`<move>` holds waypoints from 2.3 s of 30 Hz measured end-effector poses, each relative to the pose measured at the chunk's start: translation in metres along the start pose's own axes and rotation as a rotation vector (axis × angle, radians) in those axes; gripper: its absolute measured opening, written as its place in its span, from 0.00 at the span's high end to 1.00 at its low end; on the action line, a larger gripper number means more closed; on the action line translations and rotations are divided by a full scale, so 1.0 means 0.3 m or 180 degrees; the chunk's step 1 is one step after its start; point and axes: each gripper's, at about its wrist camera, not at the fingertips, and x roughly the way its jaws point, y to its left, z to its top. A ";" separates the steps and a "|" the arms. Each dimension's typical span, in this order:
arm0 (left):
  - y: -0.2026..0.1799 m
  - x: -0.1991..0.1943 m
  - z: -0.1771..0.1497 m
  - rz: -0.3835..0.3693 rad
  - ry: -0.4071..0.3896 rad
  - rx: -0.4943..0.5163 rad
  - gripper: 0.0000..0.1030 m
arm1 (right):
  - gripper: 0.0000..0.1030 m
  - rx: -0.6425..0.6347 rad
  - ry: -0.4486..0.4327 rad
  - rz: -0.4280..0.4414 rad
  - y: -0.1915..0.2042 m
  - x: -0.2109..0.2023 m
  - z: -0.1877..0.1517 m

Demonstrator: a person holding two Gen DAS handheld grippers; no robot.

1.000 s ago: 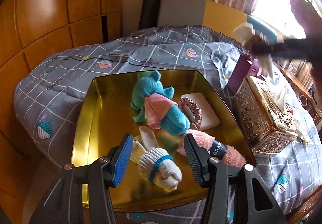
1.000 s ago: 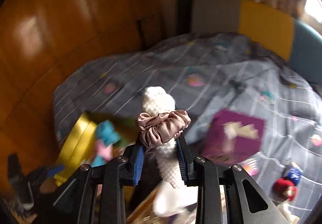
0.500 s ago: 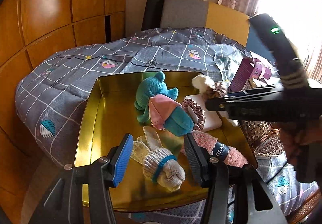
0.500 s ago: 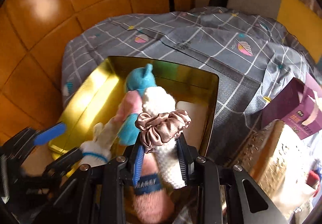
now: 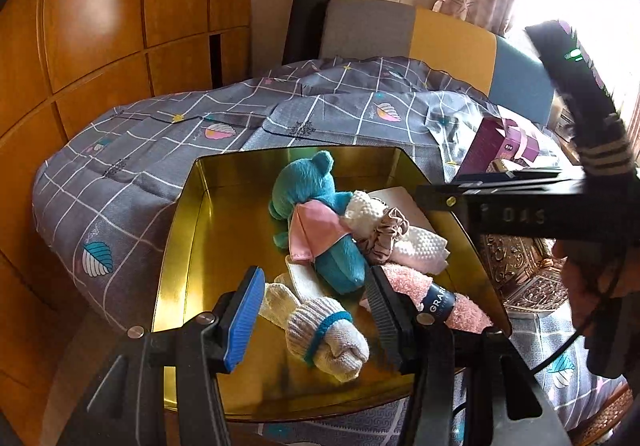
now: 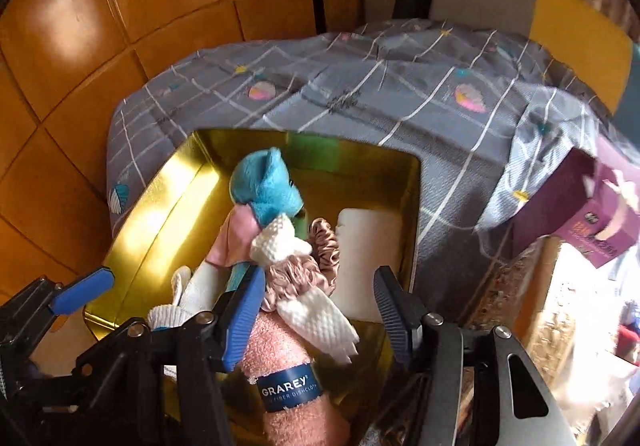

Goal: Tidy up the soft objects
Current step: 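Carry the towel roll with scrunchie into the tray and open the right gripper, then move both grippers back to the items left on the bed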

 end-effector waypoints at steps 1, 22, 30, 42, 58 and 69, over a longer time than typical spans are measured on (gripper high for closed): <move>0.000 -0.001 0.002 -0.0003 -0.0005 0.0009 0.48 | 0.44 0.0000 -0.0053 -0.0024 -0.001 -0.017 0.000; -0.115 -0.097 0.031 -0.0022 -0.0229 0.0359 0.48 | 0.19 0.0361 -0.1112 -0.0823 -0.267 -0.485 -0.154; -0.204 -0.148 0.060 -0.0113 -0.0362 0.0607 0.48 | 0.14 0.0723 -0.1136 -0.1225 -0.478 -0.591 -0.258; -0.405 -0.186 0.102 -0.0336 -0.0478 0.1044 0.48 | 0.14 0.1422 -0.1122 -0.1733 -0.822 -0.729 -0.446; -0.718 -0.187 0.126 -0.0602 -0.0466 0.1648 0.48 | 0.13 0.2630 -0.0835 -0.2216 -1.263 -0.720 -0.774; -0.908 -0.134 0.115 -0.0860 -0.0300 0.1894 0.48 | 0.11 0.3528 -0.1007 -0.1928 -1.361 -0.772 -0.891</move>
